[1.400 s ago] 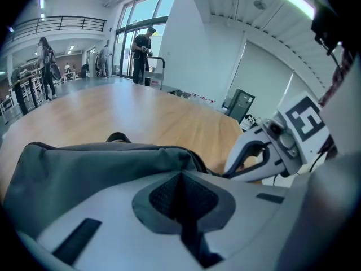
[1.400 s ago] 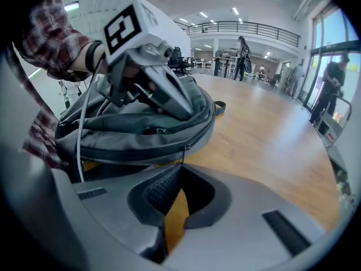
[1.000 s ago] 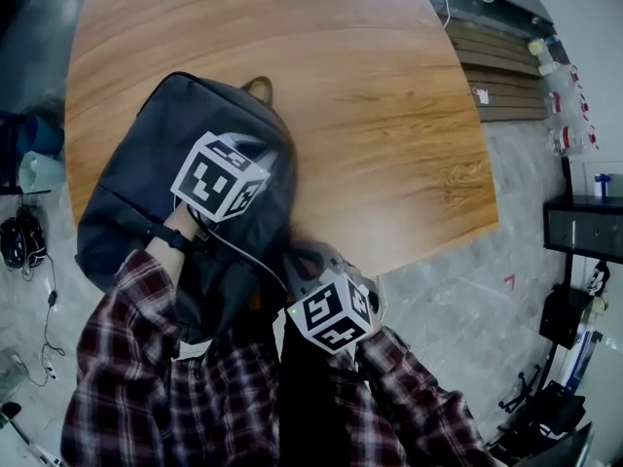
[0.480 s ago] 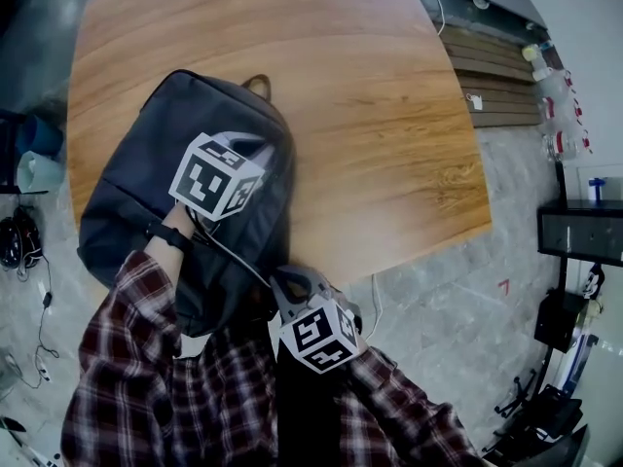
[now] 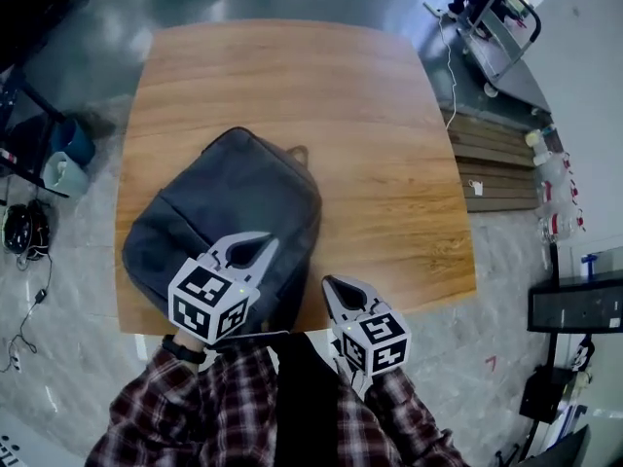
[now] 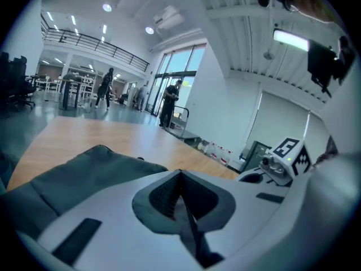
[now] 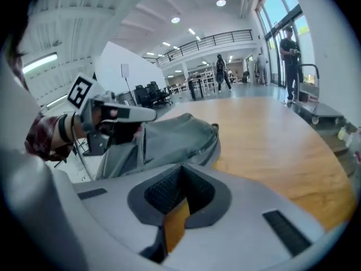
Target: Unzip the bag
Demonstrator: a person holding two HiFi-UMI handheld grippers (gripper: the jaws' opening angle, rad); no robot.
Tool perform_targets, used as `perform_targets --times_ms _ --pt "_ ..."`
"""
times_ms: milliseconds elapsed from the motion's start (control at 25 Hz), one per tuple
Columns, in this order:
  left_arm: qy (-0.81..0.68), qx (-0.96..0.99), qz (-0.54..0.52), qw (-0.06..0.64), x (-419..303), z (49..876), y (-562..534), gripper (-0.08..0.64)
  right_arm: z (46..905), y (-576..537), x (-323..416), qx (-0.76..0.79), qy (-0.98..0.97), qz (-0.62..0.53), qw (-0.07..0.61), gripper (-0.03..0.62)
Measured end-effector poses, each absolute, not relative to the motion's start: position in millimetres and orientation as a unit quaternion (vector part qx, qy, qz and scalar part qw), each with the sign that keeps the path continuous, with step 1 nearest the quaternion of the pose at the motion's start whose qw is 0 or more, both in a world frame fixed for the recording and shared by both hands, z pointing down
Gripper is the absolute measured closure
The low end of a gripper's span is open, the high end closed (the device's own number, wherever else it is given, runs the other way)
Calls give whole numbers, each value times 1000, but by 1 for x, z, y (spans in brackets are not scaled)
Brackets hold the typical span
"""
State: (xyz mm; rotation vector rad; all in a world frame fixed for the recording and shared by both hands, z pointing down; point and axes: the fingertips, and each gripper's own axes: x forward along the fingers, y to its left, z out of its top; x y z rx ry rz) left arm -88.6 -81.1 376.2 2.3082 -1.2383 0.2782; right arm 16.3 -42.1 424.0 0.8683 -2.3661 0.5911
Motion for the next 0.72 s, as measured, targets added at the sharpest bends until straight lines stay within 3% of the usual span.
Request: perform_targets --times_ms 280,720 --pt "-532 821 2 206 -105 289 -37 554 327 -70 -36 299 -923 142 196 581" --pt "-576 798 -9 176 -117 251 -5 554 257 -41 -79 262 -951 54 153 581"
